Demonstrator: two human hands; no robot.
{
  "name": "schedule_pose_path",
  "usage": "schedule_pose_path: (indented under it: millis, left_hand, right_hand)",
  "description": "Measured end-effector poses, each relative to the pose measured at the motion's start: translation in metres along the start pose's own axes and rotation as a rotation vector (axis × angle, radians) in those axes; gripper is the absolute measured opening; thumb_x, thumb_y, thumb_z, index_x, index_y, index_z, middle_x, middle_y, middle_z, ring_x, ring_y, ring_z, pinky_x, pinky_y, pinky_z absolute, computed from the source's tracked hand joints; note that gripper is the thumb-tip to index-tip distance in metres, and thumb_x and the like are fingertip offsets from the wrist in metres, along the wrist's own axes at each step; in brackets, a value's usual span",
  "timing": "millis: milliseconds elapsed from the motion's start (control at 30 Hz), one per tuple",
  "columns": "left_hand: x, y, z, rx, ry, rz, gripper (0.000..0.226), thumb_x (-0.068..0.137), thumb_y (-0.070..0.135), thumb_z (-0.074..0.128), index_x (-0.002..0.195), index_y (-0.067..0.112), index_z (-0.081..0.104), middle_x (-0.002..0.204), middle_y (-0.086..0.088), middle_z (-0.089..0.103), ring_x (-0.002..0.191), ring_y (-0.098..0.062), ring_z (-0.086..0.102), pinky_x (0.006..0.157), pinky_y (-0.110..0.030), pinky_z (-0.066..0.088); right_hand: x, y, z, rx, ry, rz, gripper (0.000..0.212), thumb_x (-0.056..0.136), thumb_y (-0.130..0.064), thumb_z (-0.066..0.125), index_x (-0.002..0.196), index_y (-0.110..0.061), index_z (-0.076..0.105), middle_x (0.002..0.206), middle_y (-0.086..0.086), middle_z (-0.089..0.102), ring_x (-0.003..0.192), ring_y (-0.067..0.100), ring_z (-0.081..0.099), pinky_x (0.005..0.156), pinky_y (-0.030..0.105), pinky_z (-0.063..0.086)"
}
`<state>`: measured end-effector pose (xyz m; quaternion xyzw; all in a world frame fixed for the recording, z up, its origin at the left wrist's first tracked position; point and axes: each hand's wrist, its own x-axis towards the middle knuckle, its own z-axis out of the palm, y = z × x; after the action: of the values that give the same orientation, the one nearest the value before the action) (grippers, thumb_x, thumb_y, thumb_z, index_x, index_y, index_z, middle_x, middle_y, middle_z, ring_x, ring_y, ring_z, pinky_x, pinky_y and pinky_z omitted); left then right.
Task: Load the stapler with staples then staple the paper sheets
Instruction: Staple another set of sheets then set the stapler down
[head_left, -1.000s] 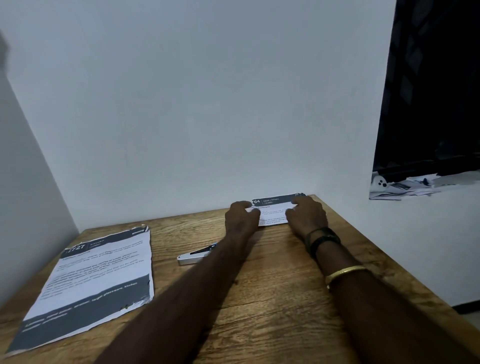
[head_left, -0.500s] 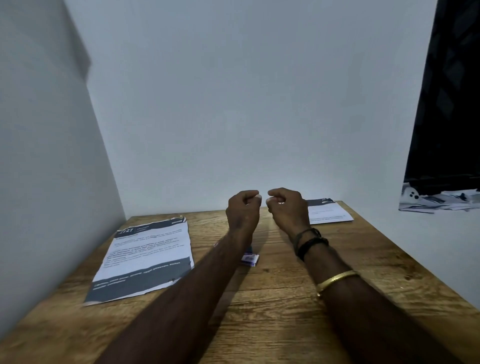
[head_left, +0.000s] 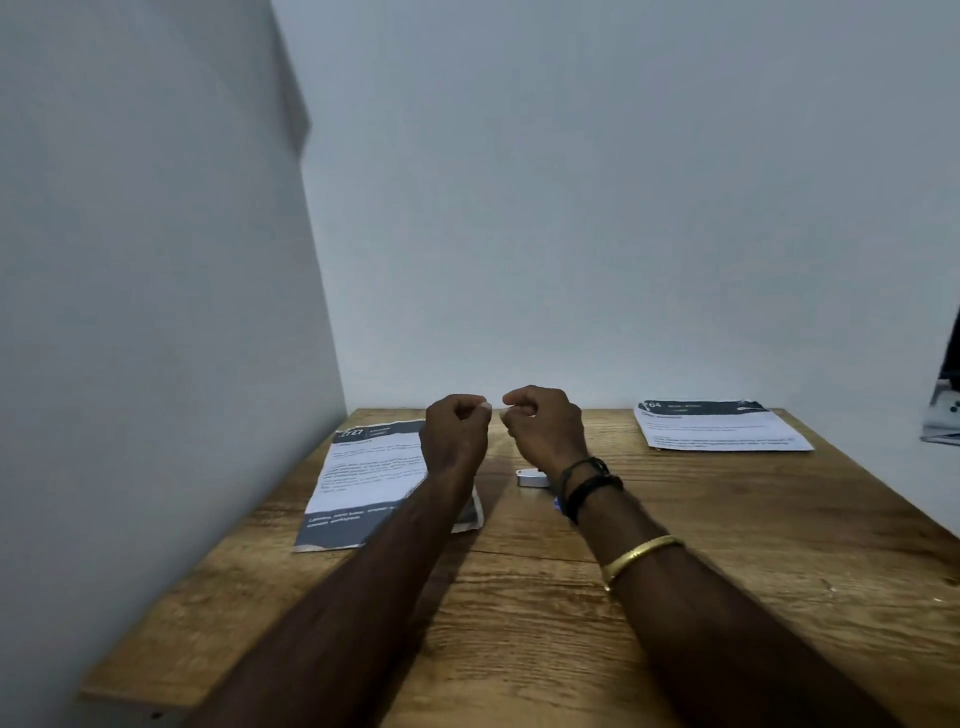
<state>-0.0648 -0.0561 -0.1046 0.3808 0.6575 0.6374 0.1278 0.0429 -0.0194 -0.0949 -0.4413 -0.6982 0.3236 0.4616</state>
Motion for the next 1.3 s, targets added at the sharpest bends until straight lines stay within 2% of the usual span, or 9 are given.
schedule_pose_path:
  millis: [167, 267, 333, 400, 567, 900, 1133, 1300]
  left_hand:
    - [0.012, -0.018, -0.039, 0.202, 0.028, -0.005, 0.018, 0.087, 0.023, 0.070, 0.100, 0.014, 0.079, 0.101, -0.003, 0.078, 0.098, -0.022, 0.070, 0.093, -0.040, 0.056]
    - [0.020, -0.030, -0.064, 0.321, 0.054, -0.026, 0.017, 0.090, 0.024, 0.068, 0.096, 0.012, 0.078, 0.100, -0.007, 0.078, 0.093, -0.024, 0.068, 0.088, -0.036, 0.053]
    - [0.025, -0.038, -0.081, 0.397, 0.089, -0.056, 0.020, 0.091, 0.025, 0.067, 0.100, 0.012, 0.078, 0.105, -0.008, 0.077, 0.100, -0.027, 0.068, 0.088, -0.033, 0.048]
    - [0.029, -0.044, -0.096, 0.414, 0.124, -0.087, 0.018, 0.089, 0.022, 0.066, 0.101, 0.015, 0.078, 0.109, -0.008, 0.077, 0.108, -0.030, 0.068, 0.092, -0.033, 0.048]
    - [0.032, -0.058, -0.107, 0.420, 0.128, -0.143, 0.021, 0.087, 0.015, 0.065, 0.101, 0.018, 0.079, 0.115, -0.009, 0.076, 0.115, -0.033, 0.066, 0.099, -0.033, 0.048]
    - [0.040, -0.069, -0.106, 0.358, 0.134, -0.161, 0.025, 0.085, 0.014, 0.069, 0.107, 0.017, 0.079, 0.119, -0.008, 0.075, 0.117, -0.031, 0.065, 0.106, -0.035, 0.048]
    - [0.038, -0.072, -0.107, 0.386, 0.115, -0.149, 0.025, 0.084, 0.014, 0.068, 0.108, 0.018, 0.078, 0.119, -0.007, 0.075, 0.117, -0.030, 0.065, 0.102, -0.033, 0.047]
    - [0.036, -0.071, -0.108, 0.377, 0.117, -0.140, 0.026, 0.085, 0.014, 0.068, 0.109, 0.017, 0.078, 0.119, -0.007, 0.075, 0.117, -0.029, 0.065, 0.102, -0.032, 0.046]
  right_hand:
    - [-0.006, -0.015, 0.043, -0.136, -0.090, -0.017, 0.024, 0.089, -0.017, 0.063, 0.106, -0.022, 0.079, 0.113, 0.000, 0.076, 0.106, 0.023, 0.069, 0.091, 0.032, 0.056]
    - [-0.008, -0.013, 0.059, -0.285, -0.123, 0.011, 0.026, 0.090, -0.013, 0.061, 0.109, -0.022, 0.076, 0.119, 0.004, 0.073, 0.110, 0.028, 0.067, 0.094, 0.035, 0.056]
    - [-0.007, -0.011, 0.064, -0.370, -0.133, 0.041, 0.027, 0.090, -0.013, 0.059, 0.113, -0.021, 0.073, 0.123, 0.008, 0.070, 0.115, 0.032, 0.065, 0.095, 0.035, 0.054]
    - [-0.006, -0.008, 0.068, -0.451, -0.149, 0.046, 0.028, 0.091, -0.015, 0.059, 0.117, -0.016, 0.068, 0.126, 0.012, 0.066, 0.117, 0.035, 0.063, 0.096, 0.036, 0.053]
    - [-0.006, 0.000, 0.076, -0.590, -0.182, 0.047, 0.032, 0.091, -0.021, 0.059, 0.121, -0.010, 0.062, 0.129, 0.016, 0.062, 0.118, 0.037, 0.061, 0.093, 0.038, 0.052]
    - [0.003, -0.001, 0.080, -0.596, -0.194, 0.108, 0.037, 0.090, -0.026, 0.059, 0.125, -0.012, 0.062, 0.133, 0.014, 0.062, 0.120, 0.036, 0.061, 0.094, 0.037, 0.052]
    - [0.004, -0.005, 0.084, -0.565, -0.210, 0.163, 0.039, 0.090, -0.026, 0.059, 0.127, -0.013, 0.060, 0.135, 0.014, 0.061, 0.123, 0.036, 0.060, 0.097, 0.039, 0.051]
    - [-0.001, -0.005, 0.087, -0.582, -0.156, 0.129, 0.035, 0.092, -0.022, 0.055, 0.125, -0.013, 0.060, 0.133, 0.013, 0.062, 0.122, 0.037, 0.060, 0.096, 0.040, 0.050]
